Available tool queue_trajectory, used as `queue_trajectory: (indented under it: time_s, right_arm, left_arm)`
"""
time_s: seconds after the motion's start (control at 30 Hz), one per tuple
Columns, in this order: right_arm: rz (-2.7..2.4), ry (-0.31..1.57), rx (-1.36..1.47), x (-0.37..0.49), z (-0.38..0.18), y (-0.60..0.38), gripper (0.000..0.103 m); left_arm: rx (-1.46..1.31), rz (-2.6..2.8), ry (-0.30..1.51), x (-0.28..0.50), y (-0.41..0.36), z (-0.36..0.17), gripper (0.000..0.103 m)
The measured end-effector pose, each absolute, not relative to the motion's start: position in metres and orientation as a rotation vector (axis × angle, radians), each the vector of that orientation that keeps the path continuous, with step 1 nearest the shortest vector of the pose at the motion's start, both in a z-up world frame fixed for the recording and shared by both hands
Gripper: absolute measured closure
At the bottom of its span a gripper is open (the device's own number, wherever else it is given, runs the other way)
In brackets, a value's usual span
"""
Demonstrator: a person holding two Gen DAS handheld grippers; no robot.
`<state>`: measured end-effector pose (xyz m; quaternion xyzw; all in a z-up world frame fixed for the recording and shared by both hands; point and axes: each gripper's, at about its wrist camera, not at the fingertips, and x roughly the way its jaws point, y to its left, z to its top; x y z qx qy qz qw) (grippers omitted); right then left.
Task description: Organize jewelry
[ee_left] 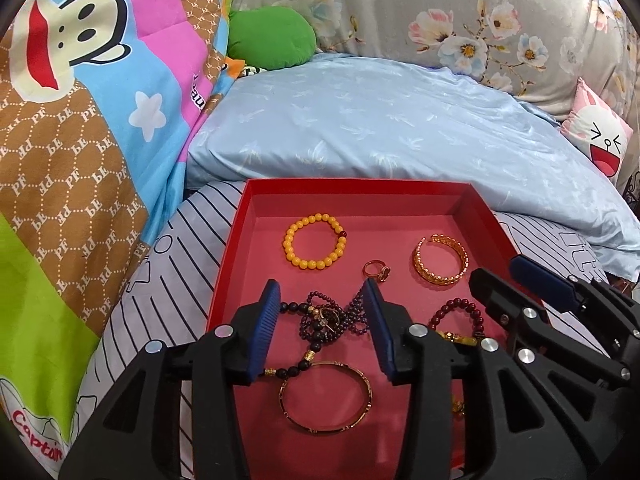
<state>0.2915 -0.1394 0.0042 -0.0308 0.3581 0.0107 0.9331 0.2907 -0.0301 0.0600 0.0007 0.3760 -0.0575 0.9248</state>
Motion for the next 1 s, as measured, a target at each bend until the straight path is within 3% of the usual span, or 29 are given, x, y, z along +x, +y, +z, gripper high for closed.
queue_trajectory:
  time_s: [0.27, 0.6, 1.0]
  right_arm:
    - [0.0, 0.706, -0.061, 0.265, 0.019, -0.144, 0.052]
    - [-0.009, 0.699, -0.062, 0.223, 0.026, -0.143, 0.049]
    - [-0.048, 0.679, -0.049, 0.174, 0.021, -0.148, 0.033]
  left_arm:
    - [-0.001, -0.095, 0.745, 0.265, -0.026, 0.075, 0.046]
    - [0.005, -0.089, 0.728, 0.225, -0.024, 0.084, 0.04]
    - [0.001, -0.039, 0.703, 0.181, -0.018, 0.083, 0.023]
